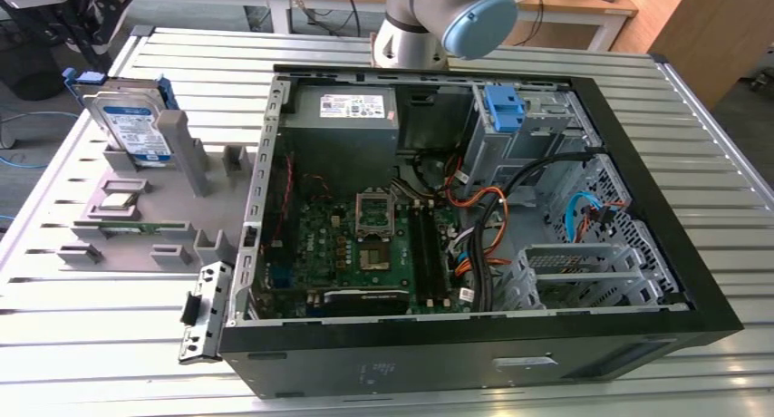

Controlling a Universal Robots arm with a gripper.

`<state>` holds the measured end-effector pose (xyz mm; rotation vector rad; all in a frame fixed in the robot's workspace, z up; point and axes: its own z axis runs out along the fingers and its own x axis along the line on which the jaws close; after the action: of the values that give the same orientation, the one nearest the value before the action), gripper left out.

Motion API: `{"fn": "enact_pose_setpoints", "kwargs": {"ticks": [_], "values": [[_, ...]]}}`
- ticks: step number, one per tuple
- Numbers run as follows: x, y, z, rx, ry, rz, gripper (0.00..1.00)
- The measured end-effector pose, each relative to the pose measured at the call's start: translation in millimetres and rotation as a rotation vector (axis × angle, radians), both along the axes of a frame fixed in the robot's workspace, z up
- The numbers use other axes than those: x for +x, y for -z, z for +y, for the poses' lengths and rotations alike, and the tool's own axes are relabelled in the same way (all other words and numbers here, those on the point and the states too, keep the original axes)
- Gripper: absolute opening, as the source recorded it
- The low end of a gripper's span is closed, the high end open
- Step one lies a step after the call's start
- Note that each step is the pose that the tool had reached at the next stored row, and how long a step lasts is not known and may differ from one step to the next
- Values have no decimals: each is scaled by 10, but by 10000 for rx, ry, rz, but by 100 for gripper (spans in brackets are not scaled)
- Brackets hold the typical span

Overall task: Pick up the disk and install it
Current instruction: 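Pick up the disk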

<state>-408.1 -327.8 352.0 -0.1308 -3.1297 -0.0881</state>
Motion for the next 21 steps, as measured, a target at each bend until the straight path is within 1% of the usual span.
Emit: {"fn": "enact_pose_setpoints", "kwargs": {"ticks": [3, 7, 21], "values": [[0, 1, 0, 0, -375, 0, 11], [0, 2, 0, 0, -989, 0, 11], [0, 5, 0, 0, -3506, 0, 11]]}}
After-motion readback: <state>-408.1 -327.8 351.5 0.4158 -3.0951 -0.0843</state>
